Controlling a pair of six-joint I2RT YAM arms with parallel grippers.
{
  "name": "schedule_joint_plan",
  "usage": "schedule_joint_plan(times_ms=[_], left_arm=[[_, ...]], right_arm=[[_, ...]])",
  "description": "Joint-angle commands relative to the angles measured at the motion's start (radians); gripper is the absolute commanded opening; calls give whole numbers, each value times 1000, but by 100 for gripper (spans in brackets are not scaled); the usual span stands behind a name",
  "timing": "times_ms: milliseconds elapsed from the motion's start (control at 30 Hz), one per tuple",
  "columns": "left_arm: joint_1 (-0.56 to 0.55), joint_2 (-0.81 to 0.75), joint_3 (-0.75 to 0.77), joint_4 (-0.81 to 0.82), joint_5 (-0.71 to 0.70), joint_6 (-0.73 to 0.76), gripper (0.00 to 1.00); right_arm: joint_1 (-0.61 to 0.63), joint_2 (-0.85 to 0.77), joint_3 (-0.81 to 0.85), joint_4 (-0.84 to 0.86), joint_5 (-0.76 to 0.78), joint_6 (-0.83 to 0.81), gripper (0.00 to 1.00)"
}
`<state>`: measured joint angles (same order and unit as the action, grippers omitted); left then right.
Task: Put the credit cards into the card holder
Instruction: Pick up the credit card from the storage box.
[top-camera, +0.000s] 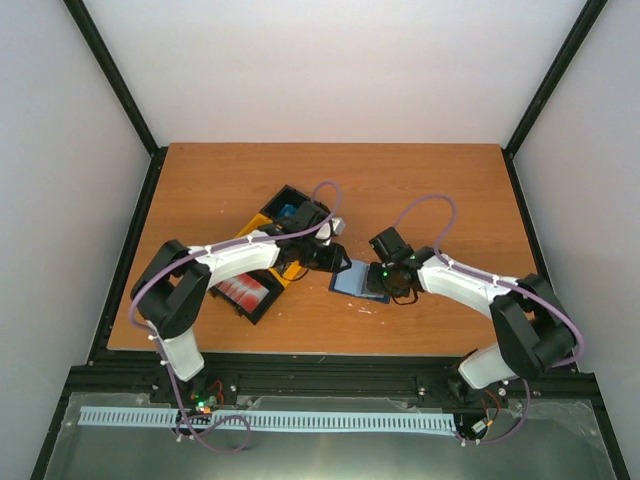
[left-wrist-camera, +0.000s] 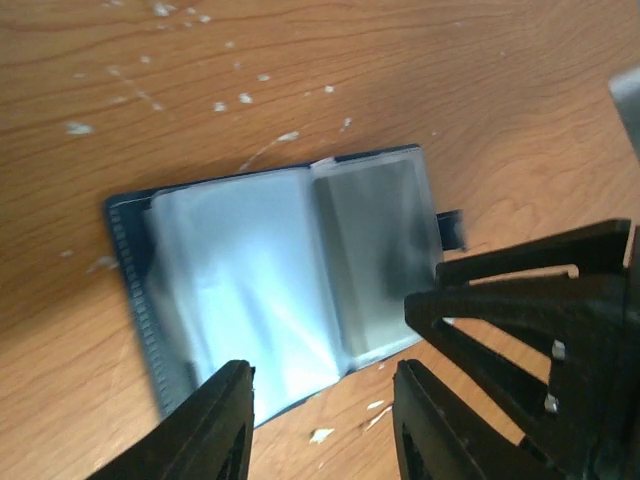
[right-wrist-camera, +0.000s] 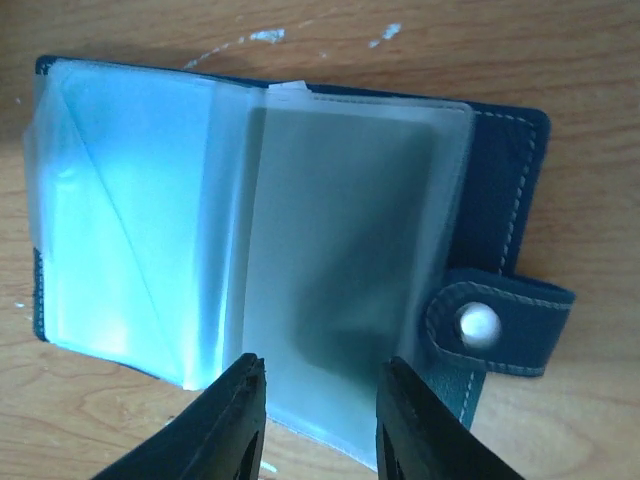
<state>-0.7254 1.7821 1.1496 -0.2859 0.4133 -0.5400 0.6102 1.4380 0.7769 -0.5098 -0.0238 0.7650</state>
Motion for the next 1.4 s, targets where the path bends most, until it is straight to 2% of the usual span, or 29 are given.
schedule_joint_plan(times_ms=[0,233,367,433,667,767,933,1100,1367], left_arm=[[23,-112,-1,-56,-80,15,43],[90,-231,4,-185,-130,25,46],[108,-318,-21,-336,-216,1,60],[112,-385,-63,-413,-266,-19,64],[155,-529,-176,-619,-359,-74,68],[170,-535,-236,-628,-389,-66,72],[217,-475,-269,-582,-400,-21,65],[291,-424,-281,-531,-356,-8,60],[300,-324,-271,-507,-362,-17,58]], right_arm=[[2,66,59,-35,0,-51,36],[2,149,137,-94,46,-87,41],[3,116,188,-124,68,-107,44],[3,86,215,-144,75,-117,46],[63,67,276,-133,16,-161,47],[120,90,274,-77,-33,-169,47],[222,154,272,35,-99,-181,47],[299,228,327,48,-86,-200,47],[341,387,463,37,-56,-219,46]])
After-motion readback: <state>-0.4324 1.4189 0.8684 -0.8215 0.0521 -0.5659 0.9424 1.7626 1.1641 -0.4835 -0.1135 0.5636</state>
